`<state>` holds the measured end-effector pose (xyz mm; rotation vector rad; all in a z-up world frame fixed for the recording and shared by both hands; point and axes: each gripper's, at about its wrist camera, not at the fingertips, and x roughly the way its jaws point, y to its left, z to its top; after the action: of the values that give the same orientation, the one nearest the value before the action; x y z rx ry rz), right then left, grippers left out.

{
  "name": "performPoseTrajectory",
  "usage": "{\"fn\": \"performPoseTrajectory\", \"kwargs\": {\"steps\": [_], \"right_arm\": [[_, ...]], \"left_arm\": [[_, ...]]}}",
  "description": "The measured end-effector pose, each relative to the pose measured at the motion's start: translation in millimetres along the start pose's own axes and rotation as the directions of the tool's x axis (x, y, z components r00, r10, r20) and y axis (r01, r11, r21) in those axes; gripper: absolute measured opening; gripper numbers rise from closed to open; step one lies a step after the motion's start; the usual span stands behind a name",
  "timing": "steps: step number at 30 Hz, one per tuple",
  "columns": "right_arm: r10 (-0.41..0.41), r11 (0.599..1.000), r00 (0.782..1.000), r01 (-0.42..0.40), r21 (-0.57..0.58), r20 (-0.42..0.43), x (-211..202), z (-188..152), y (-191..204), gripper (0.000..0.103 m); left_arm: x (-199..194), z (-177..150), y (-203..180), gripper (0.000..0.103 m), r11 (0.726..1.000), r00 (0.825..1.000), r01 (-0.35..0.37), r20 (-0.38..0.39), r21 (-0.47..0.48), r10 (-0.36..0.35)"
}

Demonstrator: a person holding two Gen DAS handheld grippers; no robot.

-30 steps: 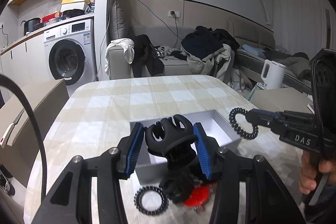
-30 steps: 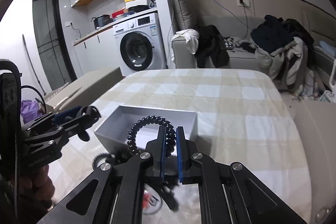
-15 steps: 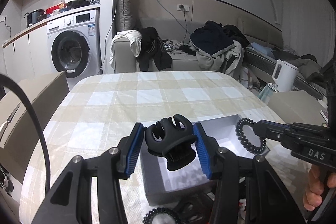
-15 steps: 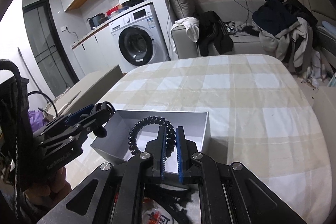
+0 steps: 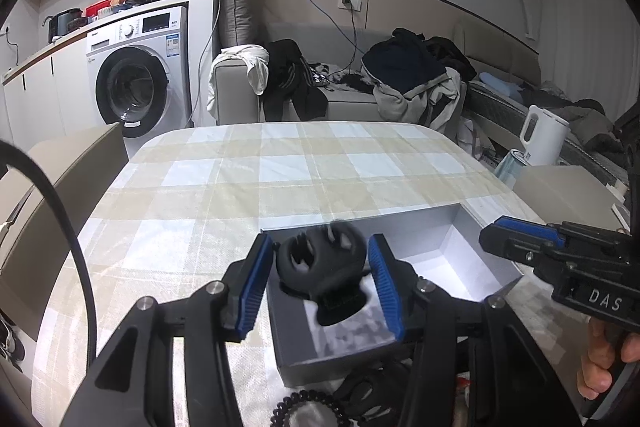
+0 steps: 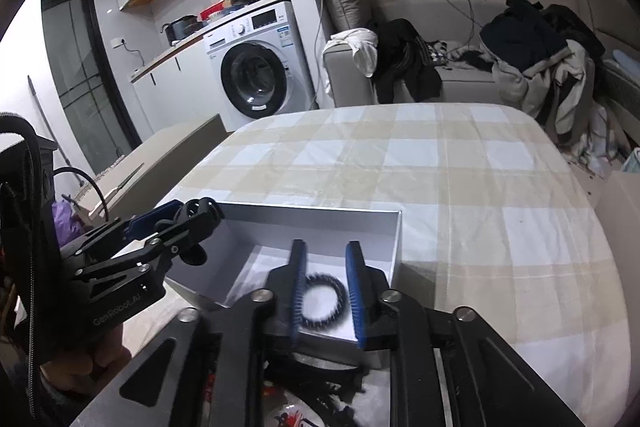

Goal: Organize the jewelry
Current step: 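Carry the claw clip into the box with left tool while right carries a hair tie, then open both tools over the box and pull them back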

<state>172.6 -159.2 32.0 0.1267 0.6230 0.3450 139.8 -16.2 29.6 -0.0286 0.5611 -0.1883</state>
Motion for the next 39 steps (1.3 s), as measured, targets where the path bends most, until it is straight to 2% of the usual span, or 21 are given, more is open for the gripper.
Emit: {"fn": "performPoseTrajectory", "kwargs": {"steps": [2, 3, 4, 5, 7, 8, 9, 13, 19, 29, 39], "right_arm": [[-0.002, 1.000, 1.000, 0.002, -0.005, 0.003, -4, -1, -1, 0.049], [-0.004, 1.000, 1.000, 0.004, -0.007, 0.011, -9, -2, -1, 0.054], [-0.009, 1.000, 1.000, 0.009, -0.009, 0.018, -12, -2, -2, 0.063], [-0.019, 1.000, 1.000, 0.019, -0.012, 0.024, -15, -2, -2, 0.073], [-0.049, 0.998, 0.998, 0.050, -0.023, 0.033, -22, -4, -2, 0.086], [-0.061, 0.998, 0.998, 0.062, -0.030, 0.033, -24, -4, -1, 0.098], [-0.067, 0.997, 0.997, 0.069, -0.037, 0.035, -26, -4, -1, 0.103], [-0.084, 0.995, 0.994, 0.087, -0.044, 0.076, -39, -7, 0, 0.103], [-0.074, 0.996, 0.994, 0.077, -0.039, 0.076, -46, -12, 1, 0.103], [-0.043, 0.998, 0.998, 0.045, -0.043, 0.046, -51, -31, -1, 0.103], [-0.042, 0.999, 0.997, 0.040, -0.034, -0.059, -38, -58, -4, 0.103]], "left_arm": [[-5, 1, 1, 0.073, 1.000, 1.000, -0.004, 0.011, -0.003, 0.004], [-7, 2, 2, 0.079, 1.000, 1.000, -0.009, 0.018, -0.007, 0.009], [-11, 3, 3, 0.088, 1.000, 1.000, -0.012, 0.028, -0.014, 0.013], [-13, 3, 4, 0.092, 1.000, 0.999, -0.012, 0.036, -0.019, 0.013], [-19, 5, 6, 0.102, 1.000, 0.999, -0.013, 0.045, -0.028, 0.014], [-22, 5, 7, 0.102, 0.999, 0.998, -0.013, 0.053, -0.032, 0.014], [-25, 5, 8, 0.102, 0.999, 0.998, -0.016, 0.065, -0.033, 0.018], [-33, 5, 11, 0.102, 0.999, 0.997, -0.034, 0.075, -0.025, 0.036], [-41, 0, 15, 0.102, 0.998, 0.995, -0.052, 0.085, -0.034, 0.055], [-45, -28, 25, 0.102, 0.992, 0.992, -0.121, 0.035, -0.036, 0.123], [-45, -43, 20, 0.102, 0.996, 0.996, -0.093, -0.003, -0.012, 0.093]]}}
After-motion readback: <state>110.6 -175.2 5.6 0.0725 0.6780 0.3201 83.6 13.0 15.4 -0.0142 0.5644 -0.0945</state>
